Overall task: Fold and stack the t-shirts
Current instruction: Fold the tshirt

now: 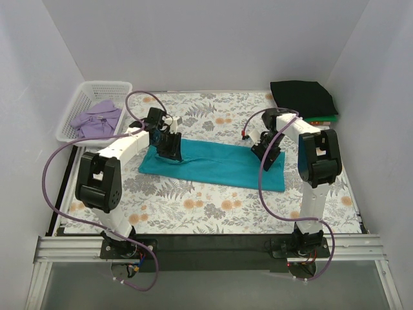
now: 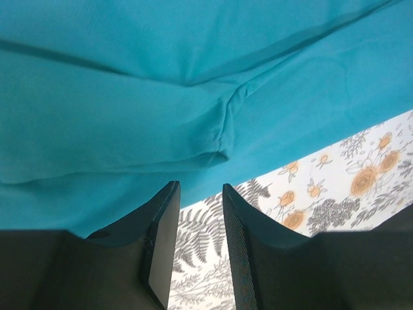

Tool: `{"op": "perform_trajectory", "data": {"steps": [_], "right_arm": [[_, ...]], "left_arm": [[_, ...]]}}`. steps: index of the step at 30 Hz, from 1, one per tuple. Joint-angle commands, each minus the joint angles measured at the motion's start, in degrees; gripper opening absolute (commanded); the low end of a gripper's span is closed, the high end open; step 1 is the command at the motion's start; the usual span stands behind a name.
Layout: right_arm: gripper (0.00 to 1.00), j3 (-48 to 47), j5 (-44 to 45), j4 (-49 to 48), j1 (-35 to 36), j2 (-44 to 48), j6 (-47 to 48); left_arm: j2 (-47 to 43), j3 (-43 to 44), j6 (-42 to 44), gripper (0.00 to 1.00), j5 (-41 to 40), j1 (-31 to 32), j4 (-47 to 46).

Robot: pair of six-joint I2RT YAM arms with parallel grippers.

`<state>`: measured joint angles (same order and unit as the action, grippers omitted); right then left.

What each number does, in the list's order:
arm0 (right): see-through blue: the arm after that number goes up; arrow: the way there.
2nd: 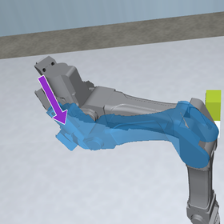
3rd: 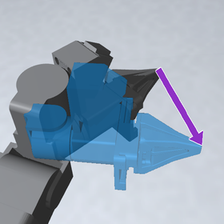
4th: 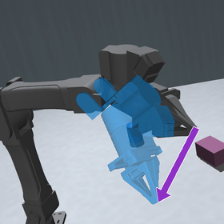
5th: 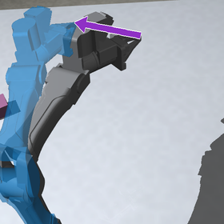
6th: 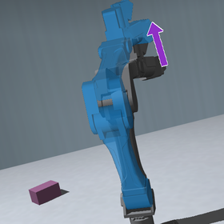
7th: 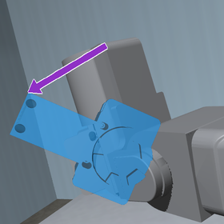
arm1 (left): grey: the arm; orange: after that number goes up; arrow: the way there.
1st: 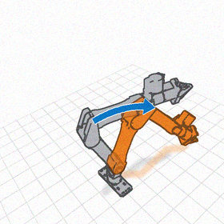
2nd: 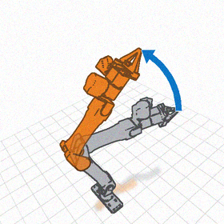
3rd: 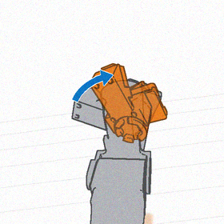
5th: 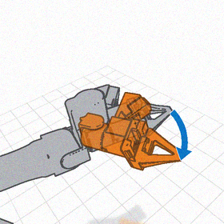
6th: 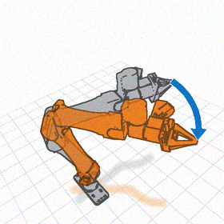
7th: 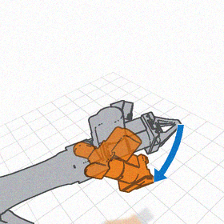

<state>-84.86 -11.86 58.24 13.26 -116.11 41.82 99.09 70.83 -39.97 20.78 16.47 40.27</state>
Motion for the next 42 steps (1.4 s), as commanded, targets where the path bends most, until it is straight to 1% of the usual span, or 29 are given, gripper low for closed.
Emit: {"op": "perform_trajectory", "data": {"steps": [1,10,13,16,18,20,23,25,26,27,28,29,30,31,32,33,36,39,41,42], "right_arm": [[0.35,1.0,0.7,-0.6,0.4,1.7,-1.0],[0.35,2.1,1.0,-0.5,0.5,2.4,-0.9],[0.32,3.0,1.0,-0.4,0.5,2.6,-0.6],[0.31,5.3,1.7,-0.5,0.8,2.9,0.0],[0.30,7.4,1.6,-0.5,1.4,3.3,0.2],[0.30,9.1,1.0,-0.4,2.4,3.5,0.1],[0.31,14.0,-0.6,-0.4,5.3,4.9,-0.4],[0.31,16.4,-4.4,-0.1,7.6,6.9,-1.5],[0.31,16.6,-6.4,0.0,10.4,7.6,-1.9],[0.32,16.7,-11.3,-0.1,11.9,9.1,-3.2],[0.33,16.1,-14.2,-0.1,13.5,9.8,-4.0],[0.33,15.3,-17.2,-0.1,16.9,10.4,-4.9],[0.34,14.2,-23.2,-0.1,18.4,11.2,-6.2],[0.35,11.9,-26.3,0.1,20.6,11.5,-7.9],[0.36,10.5,-31.8,0.3,21.3,12.0,-8.4],[0.37,9.4,-34.1,0.6,21.5,12.5,-8.9],[0.38,5.0,-37.2,2.0,20.7,16.9,-9.7],[0.38,3.5,-36.1,1.6,17.7,20.4,-9.7],[0.38,3.8,-31.7,1.1,16.2,20.7,-9.3],[0.37,4.7,-29.7,0.2,16.0,19.8,-9.3]], "left_arm": [[0.7,0.5,-2.5,0.31,-0.2,1.8,-5.2],[7.3,-0.2,-2.2,0.29,-0.5,3.4,-7.7],[8.5,-1.2,-1.9,0.29,-0.2,4.1,-7.4],[9.7,-1.4,-2.0,0.28,-1.7,4.3,-6.4],[11.2,-0.6,-1.3,0.29,-2.8,3.9,-4.9],[12.8,1.9,-0.6,0.30,-3.6,3.1,-4.0],[18.2,7.5,1.9,0.34,-4.3,1.3,-2.3],[21.2,11.2,4.4,0.36,-2.7,-0.2,0.1],[24.1,15.7,5.5,0.37,-2.0,-0.6,1.1],[25.7,17.9,6.3,0.37,-1.6,-0.8,3.0],[27.0,20.6,7.2,0.37,-0.8,-0.9,3.6],[29.0,24.7,8.8,0.38,-0.2,-0.9,4.3],[29.7,26.8,9.5,0.39,0.7,-0.9,5.2],[30.0,28.6,10.1,0.39,1.8,-1.0,5.9],[30.0,31.9,10.5,0.41,3.4,-1.0,6.5],[29.7,33.3,10.8,0.42,5.0,-1.0,7.3],[25.4,34.7,9.9,0.44,8.8,-1.6,8.2],[18.9,32.4,5.0,0.45,10.5,-2.7,4.9],[14.0,28.0,2.6,0.45,11.8,-3.0,3.0],[12.3,25.8,-0.8,0.45,12.1,-3.0,-0.2]]}}
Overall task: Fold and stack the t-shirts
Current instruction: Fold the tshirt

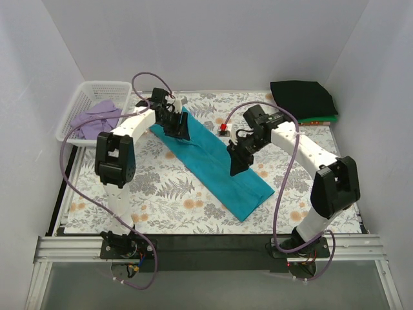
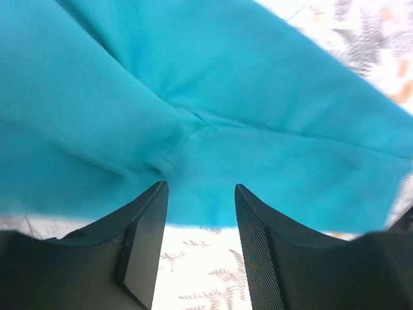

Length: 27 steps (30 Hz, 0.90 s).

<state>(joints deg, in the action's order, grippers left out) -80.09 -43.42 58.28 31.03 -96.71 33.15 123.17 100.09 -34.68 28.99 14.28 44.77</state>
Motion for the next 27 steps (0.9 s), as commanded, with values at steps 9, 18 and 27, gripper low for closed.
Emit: {"op": "perform_trajectory", "data": {"steps": [9,18,27], "right_arm": [[0.15,3.6,15.6,-8.4,-2.6,-8.2,-4.0],[0.03,10.4,12.0,-9.9,-1.7,-11.4,-3.2],[0.01,13.0,-7.0,-21.1,12.1,-12.0,-13.3]], "left_arm": [[-16.6,-22.8,-20.8,0.26,2.6,-0.7,-19.2],[-10.2,-24.0,-19.9,0.15,-2.3,-0.8,-21.0],[2.5,-13.5,-15.2,0.13,-2.0,-1.5,-18.3]]}}
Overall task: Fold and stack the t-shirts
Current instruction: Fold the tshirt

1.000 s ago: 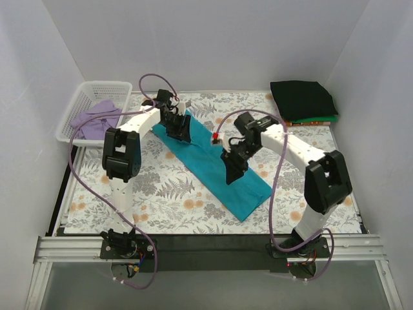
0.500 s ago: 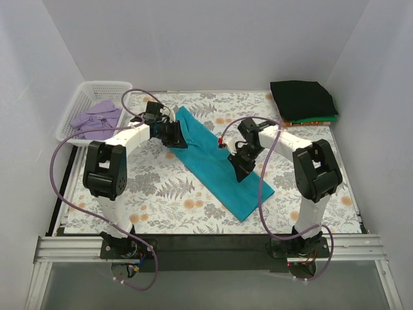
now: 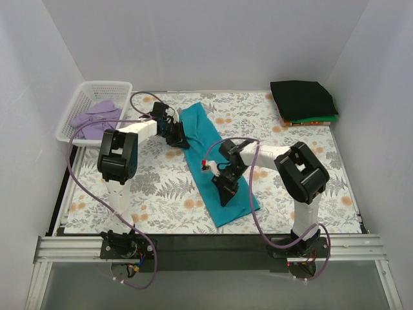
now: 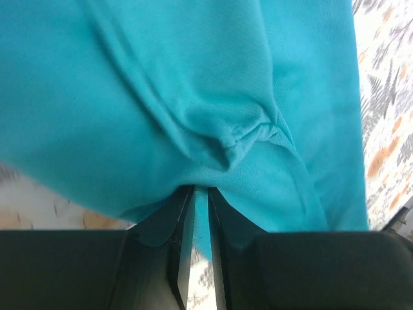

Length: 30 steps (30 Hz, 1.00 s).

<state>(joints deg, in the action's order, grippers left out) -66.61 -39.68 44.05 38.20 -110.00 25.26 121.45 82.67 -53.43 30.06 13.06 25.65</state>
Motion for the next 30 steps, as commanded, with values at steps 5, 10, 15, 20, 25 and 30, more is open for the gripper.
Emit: {"op": "perform_trajectory", "data": {"steps": [5,10,15,20,25,30], "right_arm": [[0.03,-4.0,-19.4,-12.9,8.0,4.6,-12.5],[0.17,-6.3,-19.7,-12.8,0.9,10.6,-13.8],[0.23,-15.5,-10.4,-12.9,-7.9,7.2,-15.1],[0.18,-29.8,0.6,-12.8,-11.2,-3.7,-19.0],[0.12,-39.7,7.0,-15.7,-11.3,-13.6,-26.5],[0.11,-42.2,14.4,-24.7,-11.6,-19.9,-30.9]], "left_arm": [[9.6,17.0,7.8,0.14,0.8,-0.3,6.7],[5.3,18.4,7.6,0.16,2.0,-0.8,7.9],[0.6,13.0,1.2,0.17,9.0,-0.3,4.9],[-3.8,8.0,-0.9,0.17,5.4,0.7,0.7],[-4.3,6.8,-1.1,0.17,5.2,0.7,0.0],[-4.6,6.5,-0.7,0.17,4.4,0.7,-0.9]]}}
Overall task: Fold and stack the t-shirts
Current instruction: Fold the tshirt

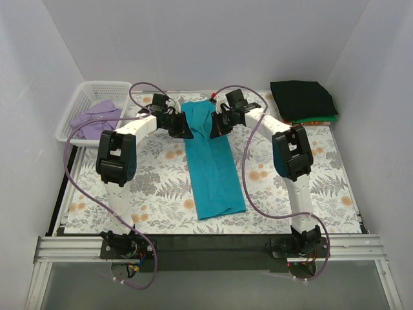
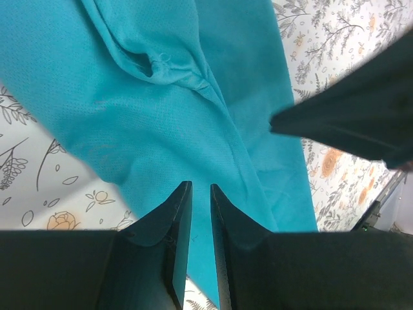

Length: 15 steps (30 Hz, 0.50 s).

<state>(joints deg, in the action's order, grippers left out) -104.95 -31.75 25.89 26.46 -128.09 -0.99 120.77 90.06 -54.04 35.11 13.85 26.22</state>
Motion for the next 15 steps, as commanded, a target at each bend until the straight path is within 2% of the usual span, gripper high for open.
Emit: {"op": "perform_trajectory", "data": {"steps": [1,4,8,11,15], "right_arm": [[0.11,-6.0,6.8,-7.1,-0.1,-2.9,-5.2],[0.11,-9.7,7.1,-7.2,-0.9,-8.1,-6.7],[0.11,-11.9,7.8,-8.4,-3.0,-13.2,-15.1],[0.10,-10.5,6.7,-9.8,-5.5,-15.1,-21.3],[0.07,-6.1,8.5,-12.7,-8.5,-14.5,-24.6]], "left_arm": [[-4.0,-1.0,0.2,0.17,-1.2,-0.1,-1.5],[-4.1,-1.5,0.7,0.17,-2.2,-0.3,-1.7],[-3.9,-2.0,0.3,0.17,-1.0,-0.2,-1.4],[-4.1,-2.3,-0.2,0.17,-1.3,-0.2,-1.5],[-4.2,-2.4,0.8,0.17,-1.4,-0.2,-1.7]]}}
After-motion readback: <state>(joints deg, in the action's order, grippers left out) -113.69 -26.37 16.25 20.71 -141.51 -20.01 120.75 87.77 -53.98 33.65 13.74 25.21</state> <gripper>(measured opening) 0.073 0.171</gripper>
